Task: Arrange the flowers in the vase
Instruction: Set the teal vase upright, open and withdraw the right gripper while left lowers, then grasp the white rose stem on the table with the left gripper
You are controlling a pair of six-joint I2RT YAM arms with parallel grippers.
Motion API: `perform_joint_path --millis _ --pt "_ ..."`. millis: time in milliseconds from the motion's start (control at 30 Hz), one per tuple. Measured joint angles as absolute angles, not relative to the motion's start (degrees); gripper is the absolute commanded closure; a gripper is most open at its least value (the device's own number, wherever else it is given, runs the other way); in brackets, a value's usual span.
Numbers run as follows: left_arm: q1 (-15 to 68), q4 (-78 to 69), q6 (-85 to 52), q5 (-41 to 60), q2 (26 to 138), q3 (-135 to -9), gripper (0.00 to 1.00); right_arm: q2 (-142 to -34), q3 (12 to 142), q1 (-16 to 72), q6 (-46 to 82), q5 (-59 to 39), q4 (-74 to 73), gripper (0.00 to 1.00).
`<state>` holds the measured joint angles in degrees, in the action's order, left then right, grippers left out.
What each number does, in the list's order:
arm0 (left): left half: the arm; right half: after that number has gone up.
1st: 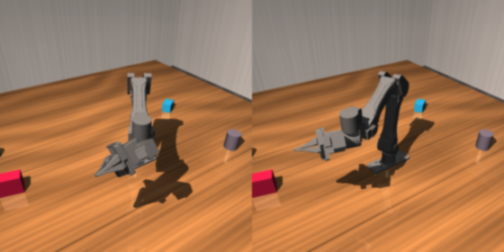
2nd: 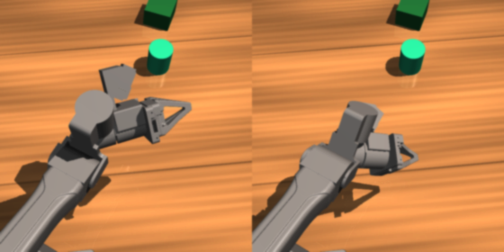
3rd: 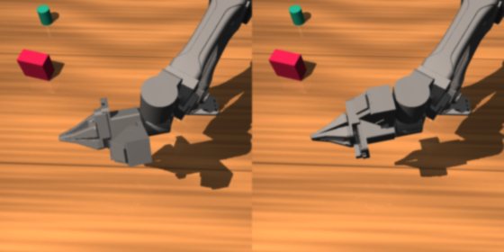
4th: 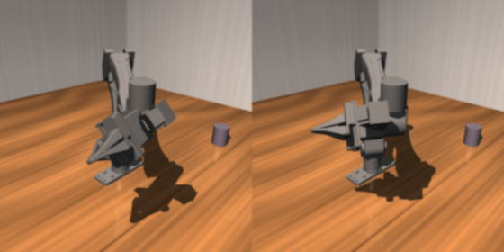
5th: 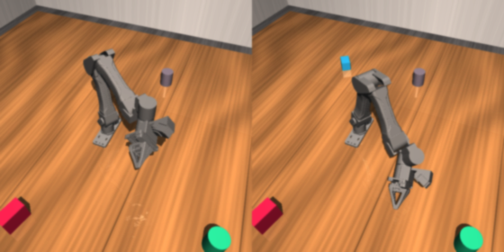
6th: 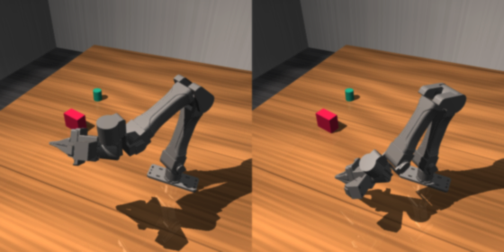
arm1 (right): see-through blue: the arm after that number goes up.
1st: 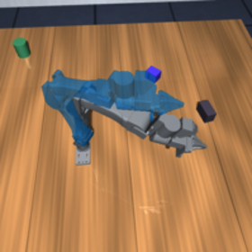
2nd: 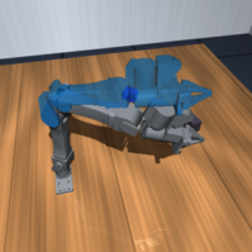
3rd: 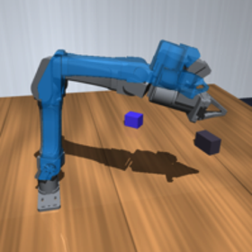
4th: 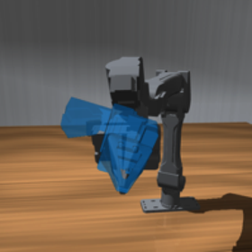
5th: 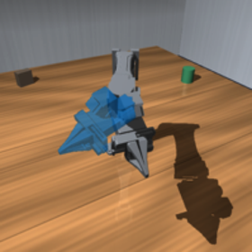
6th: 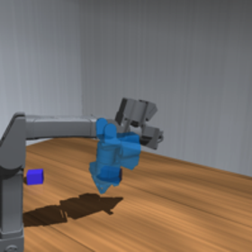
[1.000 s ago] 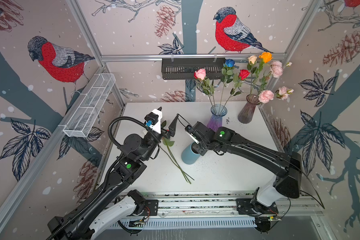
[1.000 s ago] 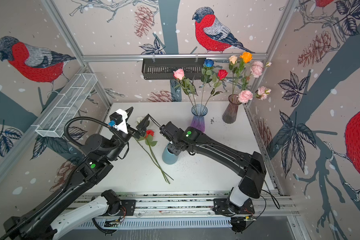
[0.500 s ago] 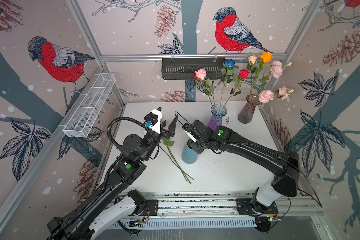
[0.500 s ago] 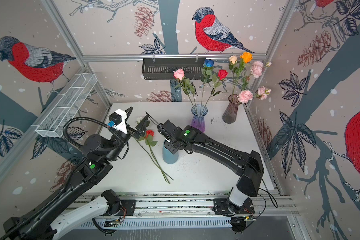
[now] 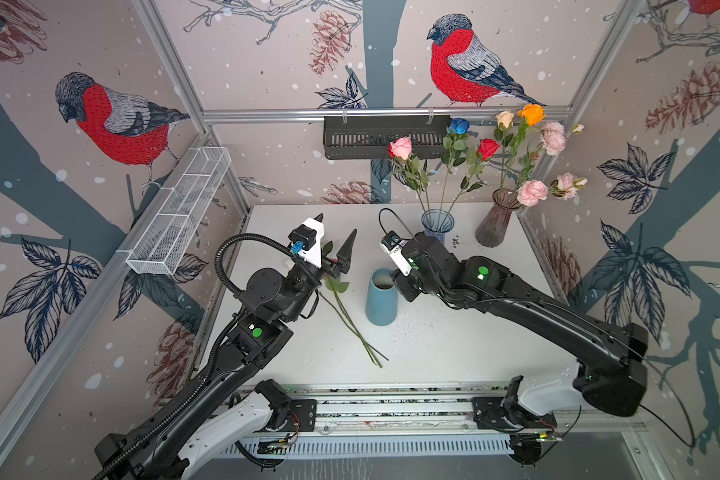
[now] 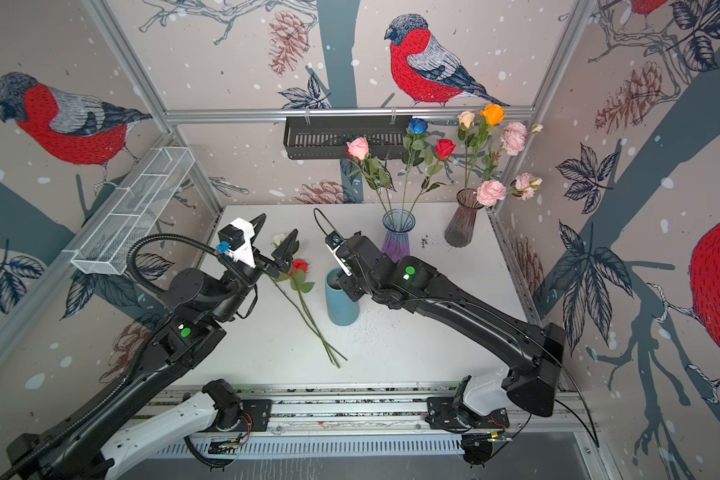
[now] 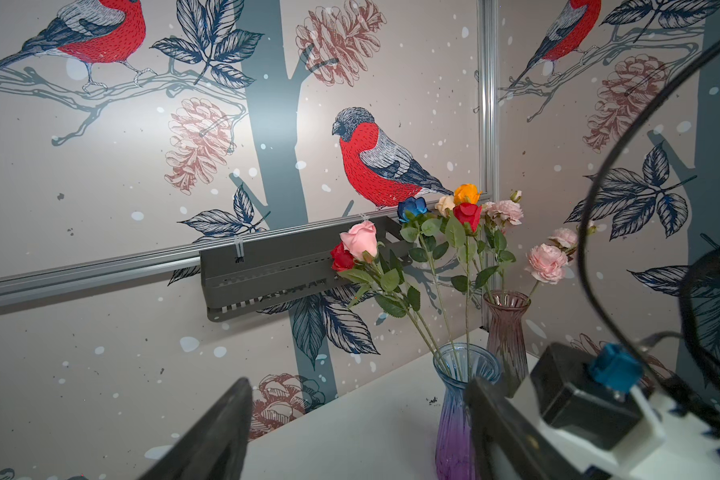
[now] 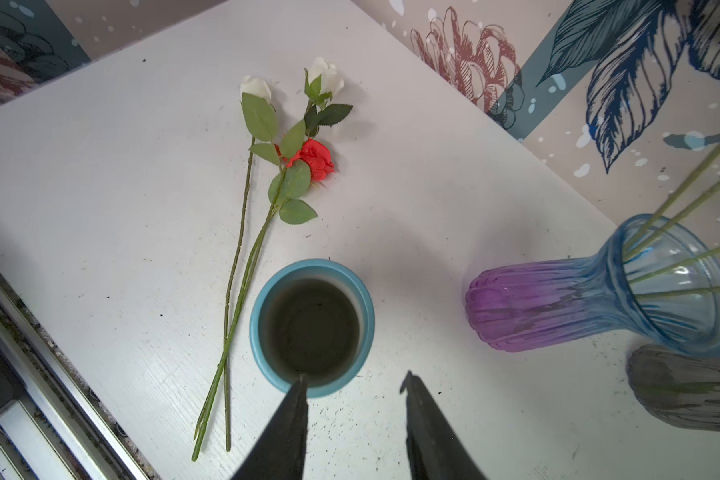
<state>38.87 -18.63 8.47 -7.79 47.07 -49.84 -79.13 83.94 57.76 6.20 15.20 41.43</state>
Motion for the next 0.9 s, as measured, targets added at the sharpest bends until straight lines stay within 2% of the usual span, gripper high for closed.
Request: perform_joint_path --millis 67,167,333,500,633,767,900 --pt "38.9 -18.6 8.4 -7.8 47.3 -49.8 0.22 -74.9 80.2 56.2 7.3 15.4 38.5 0.59" --pt "38.9 -18.7 7.7 -7.8 48.3 -49.9 0.35 -68.1 73.2 54.1 9.1 15.9 34.1 0.59" --pt "38.9 -18.6 5.0 -9.9 52.6 -50.5 0.34 -56.2 58.5 53.5 11.5 16.6 25.6 0.53" --pt "37.1 -15.6 -3.2 -11.5 55.6 -51.0 0.35 -46.7 43.4 53.3 13.8 16.5 18.5 0.53" --pt "27.7 -17.4 -16.5 -4.9 53.6 -42.5 0.40 -40.8 32.9 53.3 16.8 16.9 14.5 0.53" --pt "17.9 -19.2 -30.6 3.9 53.3 -29.9 0.39 -35.7 22.8 53.1 20.3 17.6 9.5 0.53" --pt "14.3 -22.9 -41.4 10.0 55.2 -20.2 0.36 -32.1 14.8 52.8 22.6 18.6 5.6 0.54"
